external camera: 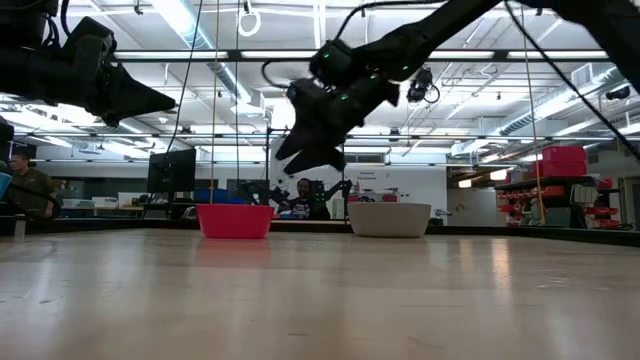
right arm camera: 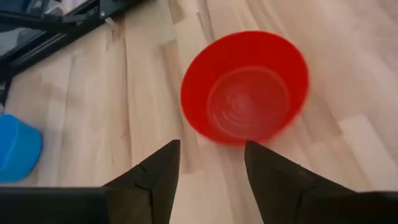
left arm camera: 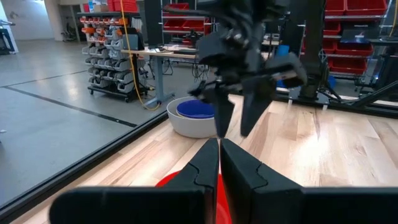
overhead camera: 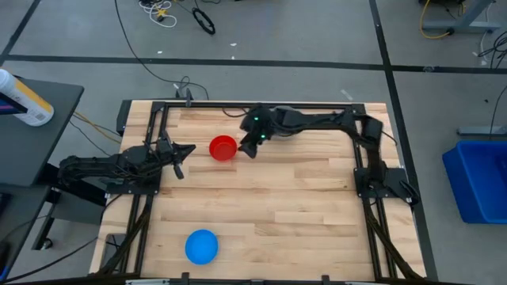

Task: Nest bowls inside each other
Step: Stack the red bowl on the dark blue bowl

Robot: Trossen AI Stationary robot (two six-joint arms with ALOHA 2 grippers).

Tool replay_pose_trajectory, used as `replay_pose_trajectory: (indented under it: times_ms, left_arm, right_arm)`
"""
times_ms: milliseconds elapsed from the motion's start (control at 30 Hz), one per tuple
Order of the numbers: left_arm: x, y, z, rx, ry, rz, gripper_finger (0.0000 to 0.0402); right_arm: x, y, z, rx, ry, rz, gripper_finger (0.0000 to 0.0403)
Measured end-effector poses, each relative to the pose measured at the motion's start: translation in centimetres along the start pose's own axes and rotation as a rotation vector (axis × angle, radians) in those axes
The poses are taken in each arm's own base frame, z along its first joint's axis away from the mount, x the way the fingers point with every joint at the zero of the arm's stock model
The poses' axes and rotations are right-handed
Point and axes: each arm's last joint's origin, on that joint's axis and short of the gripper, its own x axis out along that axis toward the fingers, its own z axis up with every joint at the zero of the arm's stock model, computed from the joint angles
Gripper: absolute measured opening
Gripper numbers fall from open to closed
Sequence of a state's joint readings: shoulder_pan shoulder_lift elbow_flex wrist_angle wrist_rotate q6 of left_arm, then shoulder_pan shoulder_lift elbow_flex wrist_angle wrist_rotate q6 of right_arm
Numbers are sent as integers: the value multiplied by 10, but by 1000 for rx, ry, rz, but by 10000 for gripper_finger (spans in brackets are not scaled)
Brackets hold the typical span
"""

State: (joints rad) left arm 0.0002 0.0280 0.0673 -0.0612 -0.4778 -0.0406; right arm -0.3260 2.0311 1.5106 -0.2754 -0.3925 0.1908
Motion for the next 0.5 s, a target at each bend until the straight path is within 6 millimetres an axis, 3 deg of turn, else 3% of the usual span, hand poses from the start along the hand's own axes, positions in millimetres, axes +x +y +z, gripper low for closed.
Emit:
replay_pose_trajectory:
  times_ms: [233,500]
  left_arm:
    - [0,0,0,1,0,0,22]
    - [0,0,0,3,0,0,22]
  right_arm:
    - [21,-16,24,65,86,-29,187]
    - [18,-40,36,172,98,-46,189]
